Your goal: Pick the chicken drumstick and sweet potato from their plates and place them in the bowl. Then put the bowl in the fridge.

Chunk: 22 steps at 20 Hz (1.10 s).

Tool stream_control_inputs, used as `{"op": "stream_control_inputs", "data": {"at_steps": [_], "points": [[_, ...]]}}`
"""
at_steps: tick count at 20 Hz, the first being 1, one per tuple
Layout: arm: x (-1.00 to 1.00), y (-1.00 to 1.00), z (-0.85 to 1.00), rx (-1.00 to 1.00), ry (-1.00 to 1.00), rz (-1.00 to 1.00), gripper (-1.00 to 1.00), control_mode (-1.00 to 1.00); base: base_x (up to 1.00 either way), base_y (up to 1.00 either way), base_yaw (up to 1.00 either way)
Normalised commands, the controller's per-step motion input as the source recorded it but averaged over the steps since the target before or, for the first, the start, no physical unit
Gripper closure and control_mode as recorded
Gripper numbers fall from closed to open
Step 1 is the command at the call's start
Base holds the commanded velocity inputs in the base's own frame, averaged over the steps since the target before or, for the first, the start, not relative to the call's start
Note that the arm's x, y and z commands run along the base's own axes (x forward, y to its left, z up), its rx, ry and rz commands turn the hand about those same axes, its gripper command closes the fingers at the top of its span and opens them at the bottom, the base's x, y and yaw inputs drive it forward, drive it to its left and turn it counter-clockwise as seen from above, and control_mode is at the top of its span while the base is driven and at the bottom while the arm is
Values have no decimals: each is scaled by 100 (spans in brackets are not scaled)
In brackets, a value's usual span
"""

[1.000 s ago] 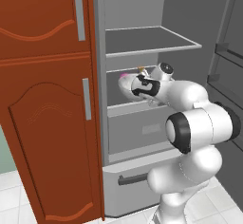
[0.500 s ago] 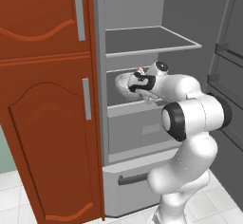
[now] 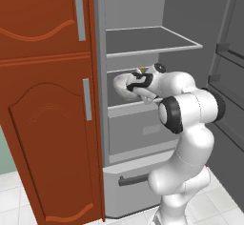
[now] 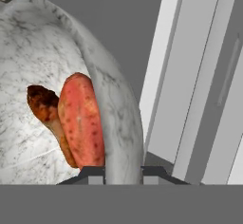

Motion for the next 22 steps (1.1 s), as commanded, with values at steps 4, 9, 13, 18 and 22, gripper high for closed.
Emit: {"op": "stream_control_inputs", "data": {"at_steps": [4,9,13,18,22], "points": [[34,4,-19,0,-4,0,100,-100,0,0,0],[31,8,-24,0,-9,0,100,-100,0,0,0],[36,4,-13,0,-2,0,100,-100,0,0,0],[39,0,-7,0,1,0,100,-100,0,0,0],[42,0,0,0,3,0,100,-100,0,0,0]]}}
